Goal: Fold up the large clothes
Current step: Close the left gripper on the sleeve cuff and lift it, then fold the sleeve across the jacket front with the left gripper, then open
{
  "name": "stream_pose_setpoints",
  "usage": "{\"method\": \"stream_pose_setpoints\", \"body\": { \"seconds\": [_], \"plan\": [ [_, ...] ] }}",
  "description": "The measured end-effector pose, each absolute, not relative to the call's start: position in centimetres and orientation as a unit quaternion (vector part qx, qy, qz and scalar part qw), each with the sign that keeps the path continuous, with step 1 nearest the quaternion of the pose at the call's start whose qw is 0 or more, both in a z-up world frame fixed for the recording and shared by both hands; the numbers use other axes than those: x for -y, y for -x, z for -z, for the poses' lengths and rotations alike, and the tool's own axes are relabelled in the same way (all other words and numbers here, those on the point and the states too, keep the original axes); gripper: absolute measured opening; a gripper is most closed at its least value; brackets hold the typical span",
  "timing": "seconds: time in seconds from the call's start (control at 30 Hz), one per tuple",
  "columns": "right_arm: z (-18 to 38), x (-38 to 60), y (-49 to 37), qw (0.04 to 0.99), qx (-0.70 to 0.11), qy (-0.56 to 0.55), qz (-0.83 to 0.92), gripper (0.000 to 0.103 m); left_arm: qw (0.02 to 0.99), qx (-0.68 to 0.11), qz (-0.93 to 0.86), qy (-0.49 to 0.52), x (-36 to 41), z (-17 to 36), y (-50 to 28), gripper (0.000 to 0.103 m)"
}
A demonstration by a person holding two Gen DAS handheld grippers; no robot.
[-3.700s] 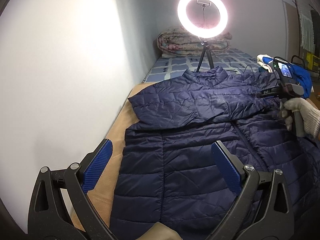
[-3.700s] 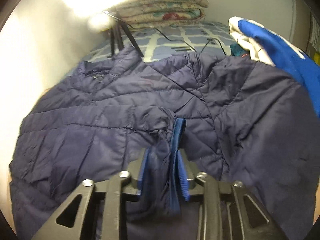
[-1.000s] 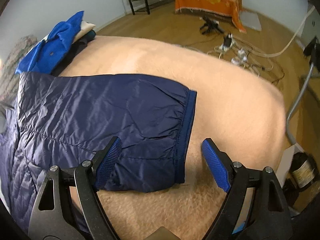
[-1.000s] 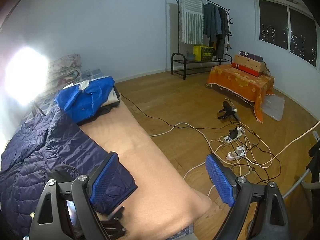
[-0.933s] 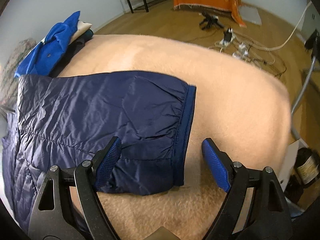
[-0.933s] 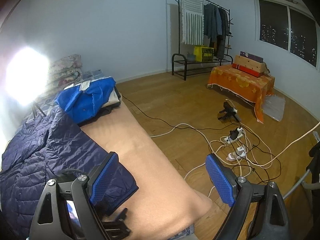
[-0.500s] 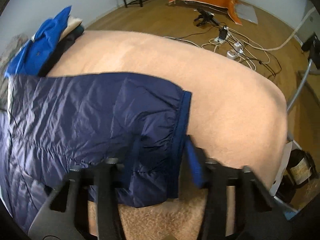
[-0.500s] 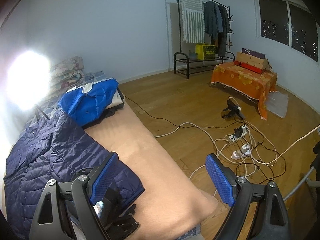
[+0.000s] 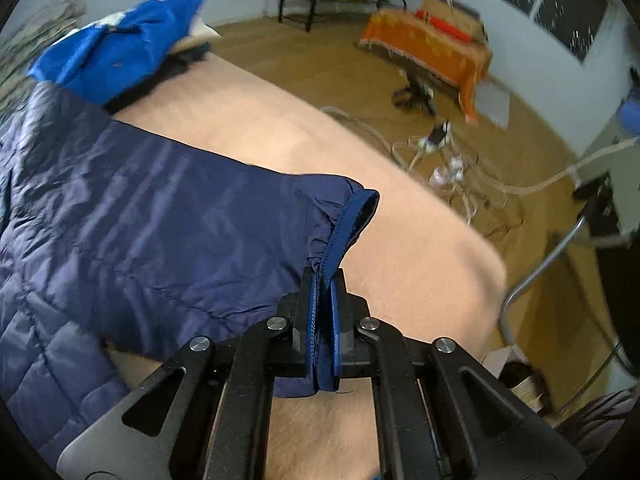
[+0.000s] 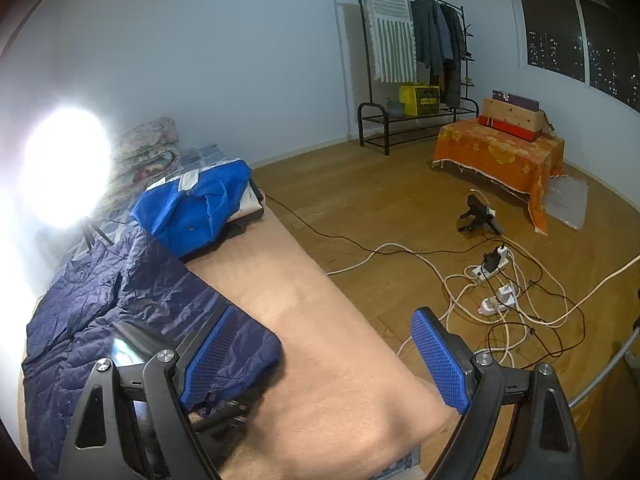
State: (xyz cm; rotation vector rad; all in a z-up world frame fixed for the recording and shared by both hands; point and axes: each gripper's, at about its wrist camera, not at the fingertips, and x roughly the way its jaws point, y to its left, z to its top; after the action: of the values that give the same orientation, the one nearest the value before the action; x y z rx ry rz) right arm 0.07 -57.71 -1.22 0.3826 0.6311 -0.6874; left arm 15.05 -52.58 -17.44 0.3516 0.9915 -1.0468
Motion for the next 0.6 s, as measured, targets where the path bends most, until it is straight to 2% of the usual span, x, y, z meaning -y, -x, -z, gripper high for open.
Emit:
{"method": "stream_pose_setpoints", "body": {
  "seconds": [0.33, 0.6],
  "plan": [
    [1.1, 55.2, -2.5, 0.885, -0.309, -0.165, 0.306, 0.090, 0.782, -0.437, 0.442, -0.042, 42.2, 11.8, -21.7, 0.003],
    [1.4, 51.6, -5.9, 0.894, -0.324, -0.137, 0.280, 0.090, 0.818, -0.431, 0.381, 0.017, 32.2, 10.0, -28.5, 0.003]
  ]
}}
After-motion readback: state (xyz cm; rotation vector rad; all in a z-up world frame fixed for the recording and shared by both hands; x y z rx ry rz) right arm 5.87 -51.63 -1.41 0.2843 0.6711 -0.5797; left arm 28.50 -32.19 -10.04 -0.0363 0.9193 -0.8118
